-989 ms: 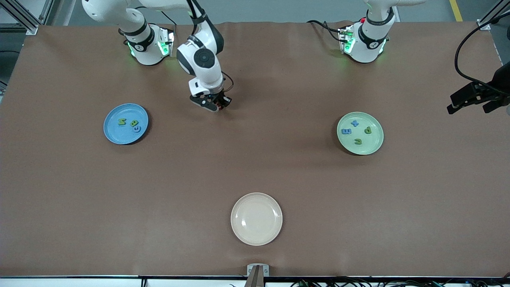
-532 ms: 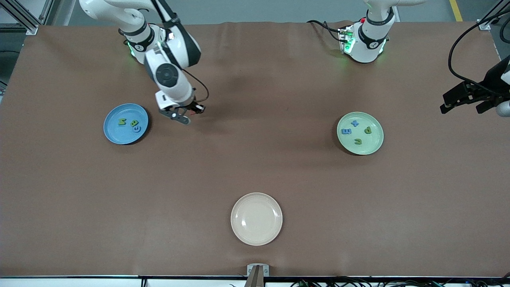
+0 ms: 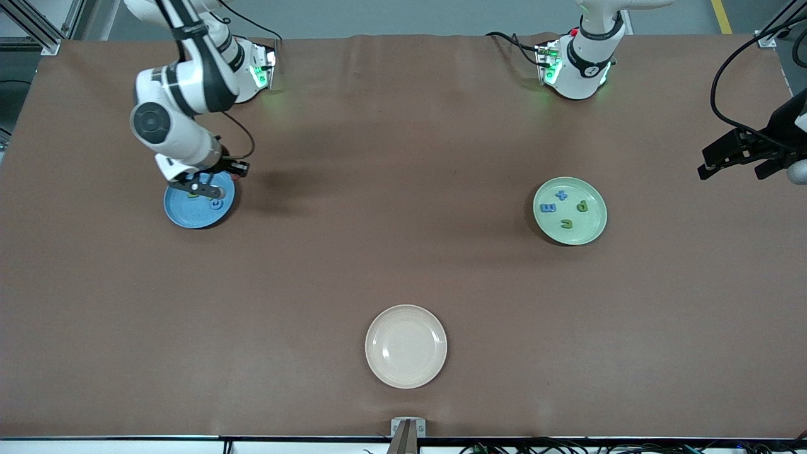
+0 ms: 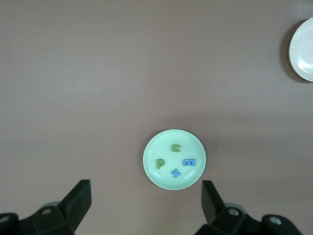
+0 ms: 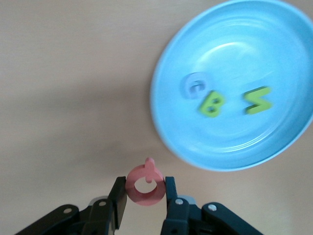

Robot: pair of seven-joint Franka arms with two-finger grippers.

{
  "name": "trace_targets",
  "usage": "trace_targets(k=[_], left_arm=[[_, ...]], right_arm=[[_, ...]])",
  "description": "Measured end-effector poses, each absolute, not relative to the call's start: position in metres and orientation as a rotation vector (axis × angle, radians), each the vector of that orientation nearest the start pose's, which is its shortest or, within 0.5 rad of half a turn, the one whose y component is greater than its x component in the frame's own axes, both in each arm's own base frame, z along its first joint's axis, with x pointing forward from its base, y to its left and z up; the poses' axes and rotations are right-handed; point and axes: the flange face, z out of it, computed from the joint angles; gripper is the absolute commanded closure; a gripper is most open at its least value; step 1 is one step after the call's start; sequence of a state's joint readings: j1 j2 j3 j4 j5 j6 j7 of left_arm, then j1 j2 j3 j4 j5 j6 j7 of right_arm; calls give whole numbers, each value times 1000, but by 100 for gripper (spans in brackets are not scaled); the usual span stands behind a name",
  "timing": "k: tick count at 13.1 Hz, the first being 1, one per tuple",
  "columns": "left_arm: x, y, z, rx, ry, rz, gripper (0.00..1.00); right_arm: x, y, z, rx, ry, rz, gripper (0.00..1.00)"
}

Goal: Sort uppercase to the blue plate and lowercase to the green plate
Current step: 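Carry the red letter with the right gripper over the blue plate, then lower the red letter onto the blue plate and open the right gripper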

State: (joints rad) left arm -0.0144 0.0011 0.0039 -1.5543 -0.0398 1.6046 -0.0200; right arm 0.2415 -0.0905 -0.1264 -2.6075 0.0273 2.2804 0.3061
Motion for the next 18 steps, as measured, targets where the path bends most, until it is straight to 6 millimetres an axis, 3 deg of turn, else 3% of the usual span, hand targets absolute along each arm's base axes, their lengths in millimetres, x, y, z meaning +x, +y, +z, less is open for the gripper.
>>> trace_targets(k=[3,6,13,18], left_arm=[[559,-8,635,-3181,-22,-78,1],[559,-8,635,-3181,-23,-78,1],[559,-7,635,-3181,-25,-78,1],[559,-6,635,-3181,-27,-78,1]], right_arm=[[393,-8,252,-3099,221,318,99],[385,-38,244,-3092,171,267,99],[375,-44,211,-3101,168,271,98],[372,-52,203,-3097,196,294,93]])
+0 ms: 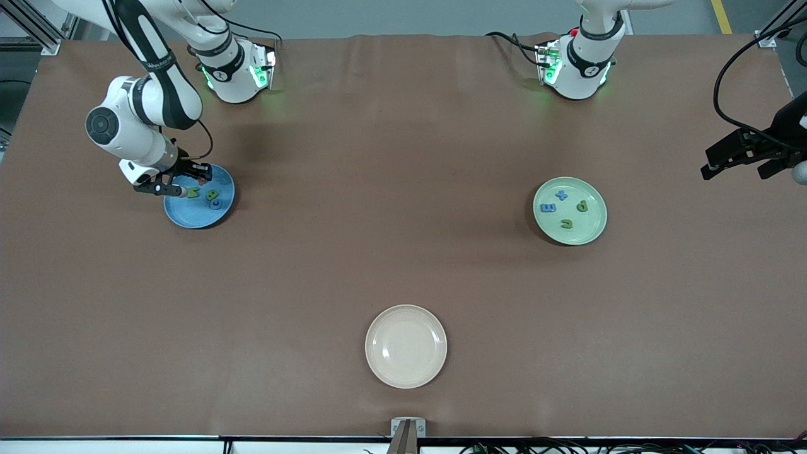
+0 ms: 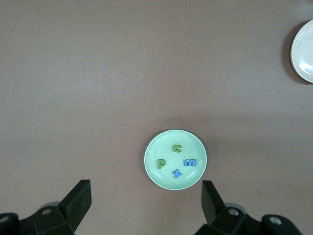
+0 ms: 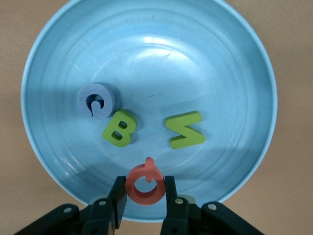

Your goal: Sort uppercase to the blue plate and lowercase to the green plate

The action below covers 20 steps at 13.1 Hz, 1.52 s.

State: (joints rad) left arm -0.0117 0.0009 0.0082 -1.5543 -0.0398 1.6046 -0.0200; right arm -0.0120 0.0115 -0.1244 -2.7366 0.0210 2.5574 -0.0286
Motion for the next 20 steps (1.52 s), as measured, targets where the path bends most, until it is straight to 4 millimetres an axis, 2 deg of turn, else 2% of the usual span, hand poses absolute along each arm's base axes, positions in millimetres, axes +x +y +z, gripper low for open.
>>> trace_targets(k=[1,2,3,5,6,15,17,20], left_arm=[[559,-6,635,-3181,-27,-78,1],[559,-6,635,-3181,-27,-78,1],[559,-6,635,-3181,-28,-78,1],[559,-5,635,-3181,-31,-78,1],[559,-5,635,-3181,-31,-78,1],[559,-4,635,-3181,-33,-78,1],[559,-4,635,-3181,-34,-79,1],[558,-4,636,-3181,-34,-81,1]], right_arm=[[372,-52,203,-3097,196,297,92],[372,-52,202,-3097,196,299,86],[372,-51,201,-3097,196,301,64],[371,-51,201,-3097,195,302,7],[371,-51,201,-3097,195,303,0],[376,-50,203,-3099,187,295,0],[384,-50,211,-3093,183,332,0],[409,-50,236,-3085,170,370,0]])
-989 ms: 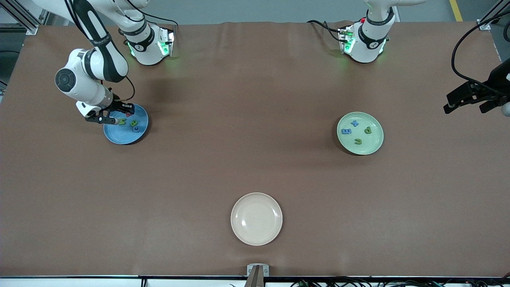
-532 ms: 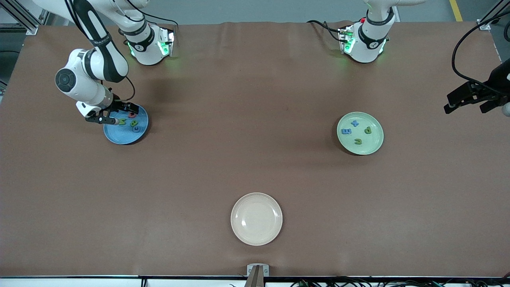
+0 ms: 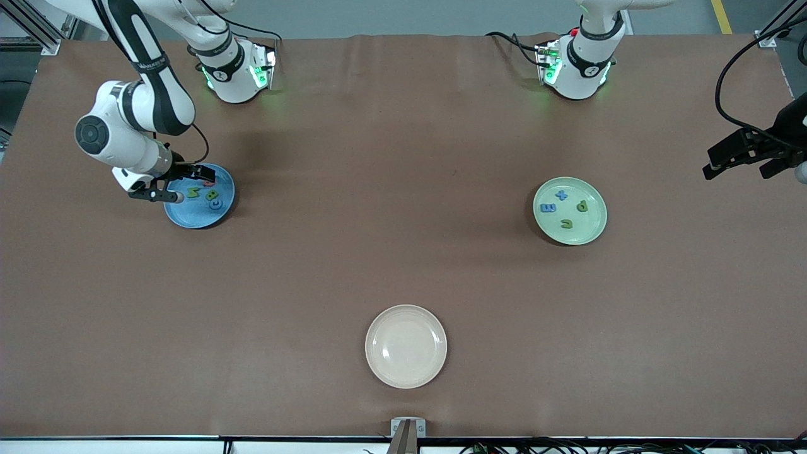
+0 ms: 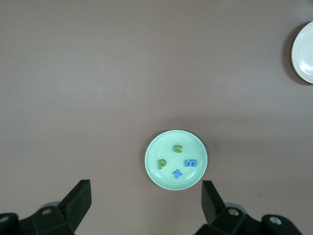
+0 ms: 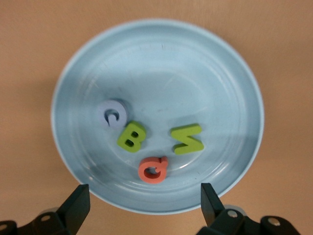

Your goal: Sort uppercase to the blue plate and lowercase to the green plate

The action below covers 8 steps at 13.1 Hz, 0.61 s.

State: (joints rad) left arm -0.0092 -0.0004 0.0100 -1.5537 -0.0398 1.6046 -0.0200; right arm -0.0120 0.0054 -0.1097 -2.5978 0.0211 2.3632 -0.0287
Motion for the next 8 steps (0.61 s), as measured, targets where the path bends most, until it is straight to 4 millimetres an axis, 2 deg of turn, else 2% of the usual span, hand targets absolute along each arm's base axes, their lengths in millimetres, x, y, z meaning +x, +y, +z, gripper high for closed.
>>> trace_targets(k=[2,3,8], left_arm=[[558,-4,636,-3181,-34,-81,1],[558,-4,636,-3181,-33,-81,1],[558,-4,636,-3181,-34,-81,1]], right_arm=[[430,-50,262,-3078,160,403,0],[444,-50,281,-3073,153,427,0],[509,-41,406,-3075,97,427,0]])
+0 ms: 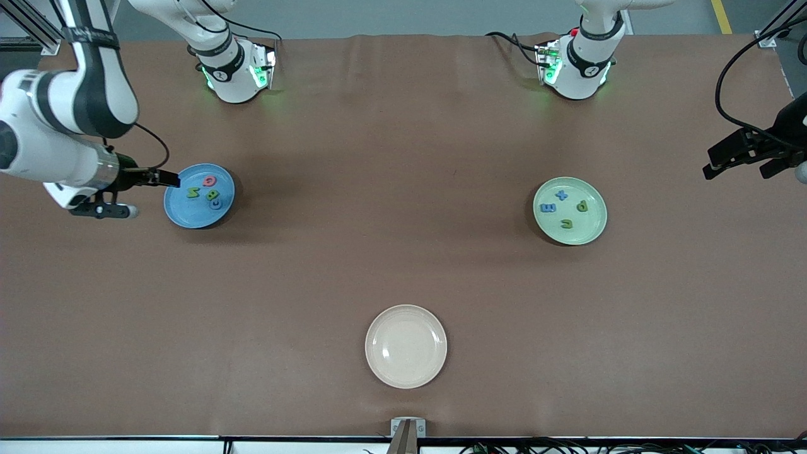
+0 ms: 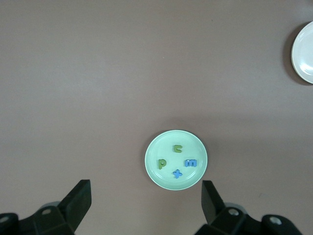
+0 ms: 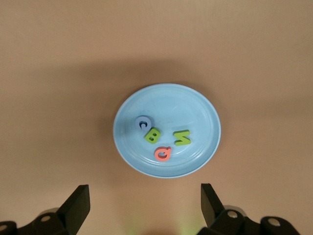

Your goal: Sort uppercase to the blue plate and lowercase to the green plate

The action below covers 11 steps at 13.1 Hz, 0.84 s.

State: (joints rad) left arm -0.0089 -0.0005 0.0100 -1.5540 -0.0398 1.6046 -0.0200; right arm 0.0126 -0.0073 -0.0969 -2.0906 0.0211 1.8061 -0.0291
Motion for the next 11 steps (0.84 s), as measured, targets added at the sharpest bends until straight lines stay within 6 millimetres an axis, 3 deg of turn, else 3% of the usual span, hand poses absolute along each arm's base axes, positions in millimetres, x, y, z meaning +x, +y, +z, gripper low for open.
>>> trace_targets(k=[5,8,11], left_arm=[[558,-3,636,-3181,-36,-81,1],[558,-3,636,-3181,-36,-80,1],[558,-3,636,-3181,-36,-80,1]], right_arm=[[547,-27,496,-3109,44,213,0],[563,-13,549,-3113,3,220,0],[568,-7,582,-3118,-14,208,0]])
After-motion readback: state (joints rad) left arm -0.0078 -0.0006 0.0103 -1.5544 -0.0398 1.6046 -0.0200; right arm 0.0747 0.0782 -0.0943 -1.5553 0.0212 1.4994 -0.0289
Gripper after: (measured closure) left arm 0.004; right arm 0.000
